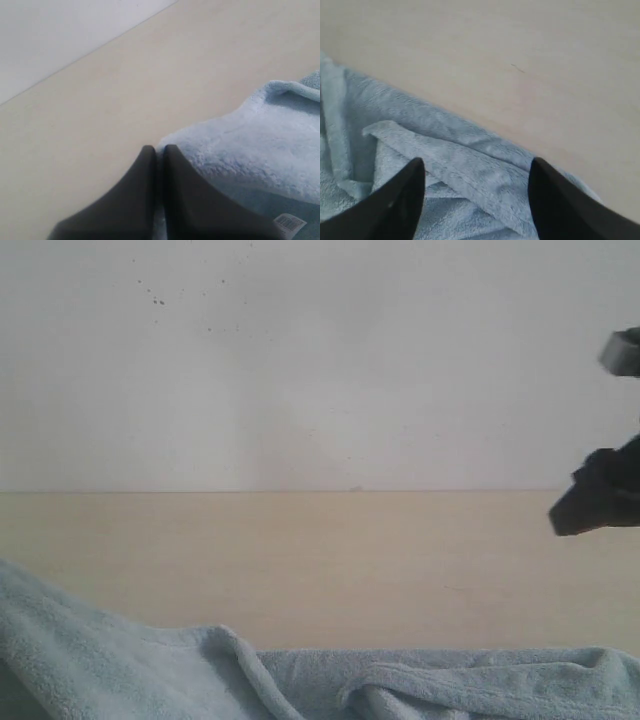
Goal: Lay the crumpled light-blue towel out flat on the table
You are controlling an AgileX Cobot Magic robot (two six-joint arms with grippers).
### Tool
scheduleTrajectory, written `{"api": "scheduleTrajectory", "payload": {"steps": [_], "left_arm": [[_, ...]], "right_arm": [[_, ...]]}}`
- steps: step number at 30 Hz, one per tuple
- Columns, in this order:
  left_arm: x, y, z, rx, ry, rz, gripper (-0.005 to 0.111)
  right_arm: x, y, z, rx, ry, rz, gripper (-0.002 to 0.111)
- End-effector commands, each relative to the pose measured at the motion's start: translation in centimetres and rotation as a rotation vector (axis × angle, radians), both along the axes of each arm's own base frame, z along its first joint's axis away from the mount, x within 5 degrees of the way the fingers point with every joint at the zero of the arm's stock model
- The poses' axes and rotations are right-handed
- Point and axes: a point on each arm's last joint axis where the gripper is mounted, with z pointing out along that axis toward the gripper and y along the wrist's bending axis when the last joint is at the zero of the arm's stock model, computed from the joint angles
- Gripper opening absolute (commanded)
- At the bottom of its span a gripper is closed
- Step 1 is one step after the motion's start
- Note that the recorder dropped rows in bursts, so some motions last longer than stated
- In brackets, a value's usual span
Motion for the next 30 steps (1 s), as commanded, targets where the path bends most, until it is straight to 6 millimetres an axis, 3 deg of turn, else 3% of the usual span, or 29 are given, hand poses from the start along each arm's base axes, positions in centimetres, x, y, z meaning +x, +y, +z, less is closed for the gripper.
{"api": "scheduleTrajectory", "payload": {"steps": [1,4,8,20,30], "left_arm": [[0.1,-0.1,0.0,-0.017,-0.006,-0.006,0.004],[0.0,-0.1,-0.1,-0.01,0.013,0.001,0.004],[0.0,-0.1,-0.1,-0.01,0.014,0.001,0.004],[0.0,-0.1,-0.1,-0.018,0.013,-0.001,0.004],[0.0,-0.3,-0.2,-0.035,0.009,-0.006,0.004]], "right_arm": [[0.0,5.9,-0.9,-0.244,-0.158,0.292,0.059],[0.2,9.9,-2.4,-0.451,-0.292,0.494,0.059],[0.1,12.3,-3.9,-0.515,-0.317,0.588,0.058],[0.5,16.1,-9.8,-0.638,-0.245,0.813,0.058],[0.7,19.5,-11.9,-0.686,-0.211,0.936,0.058]]}}
